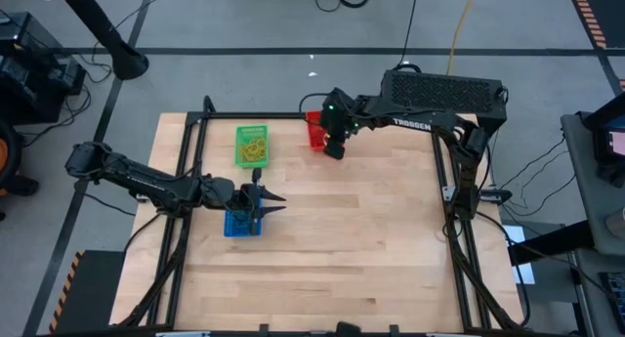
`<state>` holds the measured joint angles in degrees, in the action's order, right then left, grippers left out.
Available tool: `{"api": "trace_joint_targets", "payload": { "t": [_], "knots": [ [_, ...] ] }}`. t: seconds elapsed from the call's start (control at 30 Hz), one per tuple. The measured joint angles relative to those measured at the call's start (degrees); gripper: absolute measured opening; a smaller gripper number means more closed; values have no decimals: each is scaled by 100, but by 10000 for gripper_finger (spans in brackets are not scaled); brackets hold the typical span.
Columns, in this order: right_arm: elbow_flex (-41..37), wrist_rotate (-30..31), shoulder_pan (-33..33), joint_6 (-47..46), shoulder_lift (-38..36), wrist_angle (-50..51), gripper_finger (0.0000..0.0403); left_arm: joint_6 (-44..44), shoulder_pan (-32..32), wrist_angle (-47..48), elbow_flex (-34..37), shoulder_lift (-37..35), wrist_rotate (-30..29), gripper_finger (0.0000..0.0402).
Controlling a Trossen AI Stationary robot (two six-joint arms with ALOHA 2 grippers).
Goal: Sort rubber bands into baskets
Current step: Return to Home Position
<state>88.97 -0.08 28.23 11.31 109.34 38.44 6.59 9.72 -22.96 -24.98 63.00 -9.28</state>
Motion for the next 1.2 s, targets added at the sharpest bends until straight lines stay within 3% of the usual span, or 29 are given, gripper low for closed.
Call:
{"api": "trace_joint_targets", "payload": {
  "t": [0.1,0.23,0.4,0.7,0.9,1.0,1.2],
  "knots": [
    [0,-863,-173,-137,-92,-125,63,2,0,-4,1,0,0,95],
    [0,-877,-592,-78,-293,-85,38,34,0,-87,0,0,-88,95],
    [-2,-845,-1008,-77,-737,-55,4,39,-2,-379,1,0,-635,95],
    [-227,-847,-1770,-262,-1800,756,1,33,0,-906,0,0,-796,96],
    [-1798,-588,-2338,-705,-3100,-219,1,-500,0,-901,-1,220,-791,96],
    [-3001,-247,-2596,-1033,-3832,-1393,1,-613,-17,-1005,-1,575,-793,96],
    [-5184,-256,-2969,-1632,-5059,-3821,1,-746,-171,-1821,-1,1185,-562,95]
  ]
}}
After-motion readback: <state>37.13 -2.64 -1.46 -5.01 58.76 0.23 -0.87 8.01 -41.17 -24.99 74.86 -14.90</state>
